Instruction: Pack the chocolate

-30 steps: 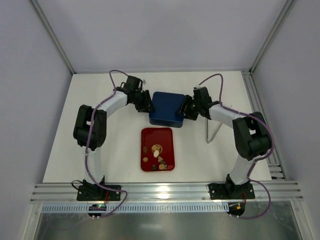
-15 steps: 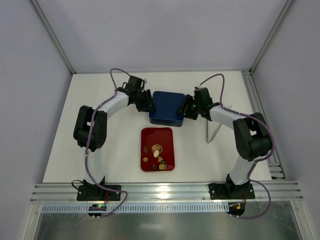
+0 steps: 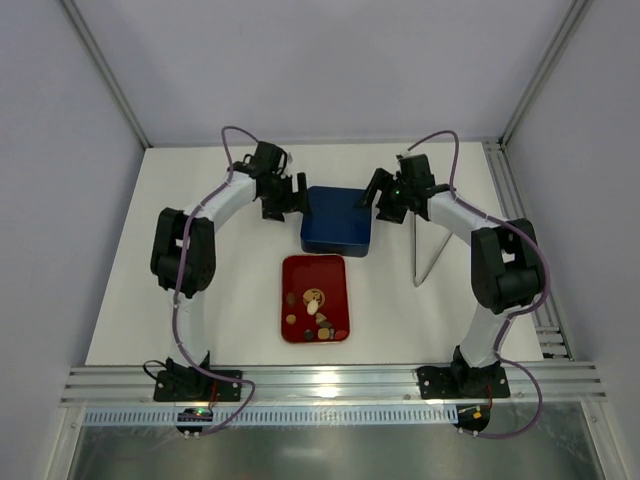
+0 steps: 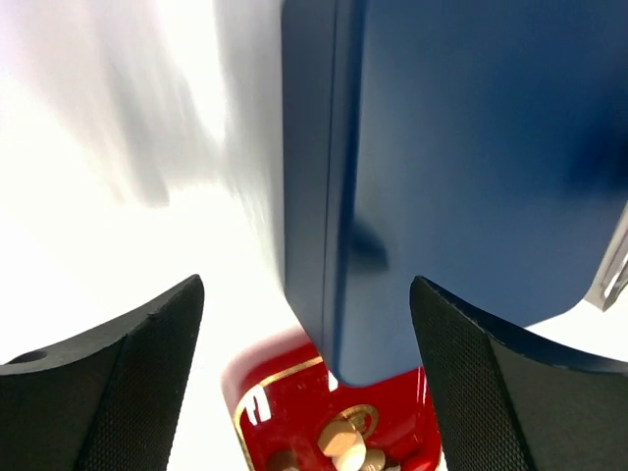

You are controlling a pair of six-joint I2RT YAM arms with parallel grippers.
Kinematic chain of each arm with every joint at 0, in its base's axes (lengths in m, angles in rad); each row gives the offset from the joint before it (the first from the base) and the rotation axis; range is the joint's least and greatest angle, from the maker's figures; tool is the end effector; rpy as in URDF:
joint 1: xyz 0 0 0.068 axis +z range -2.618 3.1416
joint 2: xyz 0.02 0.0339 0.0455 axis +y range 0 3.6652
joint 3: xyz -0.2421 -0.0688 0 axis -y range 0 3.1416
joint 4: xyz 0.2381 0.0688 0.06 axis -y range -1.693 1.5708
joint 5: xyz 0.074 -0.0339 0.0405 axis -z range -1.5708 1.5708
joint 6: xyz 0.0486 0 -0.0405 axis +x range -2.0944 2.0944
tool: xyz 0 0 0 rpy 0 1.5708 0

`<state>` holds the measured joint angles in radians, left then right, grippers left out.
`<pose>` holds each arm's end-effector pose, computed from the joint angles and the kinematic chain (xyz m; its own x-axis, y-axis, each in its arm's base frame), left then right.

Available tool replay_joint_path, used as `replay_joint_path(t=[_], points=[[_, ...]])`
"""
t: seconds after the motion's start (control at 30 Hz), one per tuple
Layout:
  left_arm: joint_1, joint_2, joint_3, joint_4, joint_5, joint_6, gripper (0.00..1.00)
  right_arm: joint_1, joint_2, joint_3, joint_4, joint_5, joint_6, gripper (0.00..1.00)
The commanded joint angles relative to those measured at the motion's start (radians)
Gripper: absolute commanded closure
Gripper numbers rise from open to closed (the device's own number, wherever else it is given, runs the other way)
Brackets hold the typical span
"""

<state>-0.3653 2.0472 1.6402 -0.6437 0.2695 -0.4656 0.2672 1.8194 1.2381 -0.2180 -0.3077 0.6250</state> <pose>0.4003 -0.1669 0.1846 -0.9343 -0.1060 -0.3403 0.0542 0.9014 -0.4296 0.3775 0.1186 0.1813 -0.8271 0.3517 -0.4384 0.0353 0.8110 0.5840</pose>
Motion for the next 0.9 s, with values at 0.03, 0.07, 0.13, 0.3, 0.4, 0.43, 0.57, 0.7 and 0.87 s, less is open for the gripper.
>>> replay_joint_path(t=[0.03, 0.07, 0.13, 0.3, 0.4, 0.43, 0.57, 0.7, 0.87], points=[[0.045, 0.040, 0.144, -0.027, 0.031, 0.071, 0.14, -0.026, 0.062, 0.121, -0.006, -0.039, -0.018, 0.20], [0.052, 0.054, 0.182, -0.011, 0.054, 0.071, 0.14, -0.028, 0.078, 0.138, -0.011, -0.041, -0.013, 0.20], [0.066, 0.105, 0.217, 0.009, 0.082, 0.079, 0.14, -0.036, 0.118, 0.168, -0.011, -0.051, 0.001, 0.20], [0.078, 0.203, 0.311, 0.048, 0.157, 0.074, 0.14, -0.042, 0.167, 0.193, 0.009, -0.059, 0.021, 0.21], [0.088, 0.229, 0.300, 0.104, 0.198, 0.048, 0.14, -0.048, 0.185, 0.190, 0.026, -0.067, 0.024, 0.22], [0.091, 0.234, 0.290, 0.116, 0.207, 0.042, 0.14, -0.049, 0.190, 0.186, 0.026, -0.068, 0.027, 0.23], [0.092, 0.240, 0.244, 0.173, 0.221, 0.016, 0.15, -0.051, 0.202, 0.170, 0.042, -0.073, 0.031, 0.26], [0.092, 0.225, 0.167, 0.210, 0.211, -0.033, 0.18, -0.051, 0.211, 0.167, 0.051, -0.074, 0.035, 0.31], [0.086, 0.186, 0.026, 0.282, 0.174, -0.080, 0.24, -0.051, 0.244, 0.184, 0.049, -0.074, 0.039, 0.37]])
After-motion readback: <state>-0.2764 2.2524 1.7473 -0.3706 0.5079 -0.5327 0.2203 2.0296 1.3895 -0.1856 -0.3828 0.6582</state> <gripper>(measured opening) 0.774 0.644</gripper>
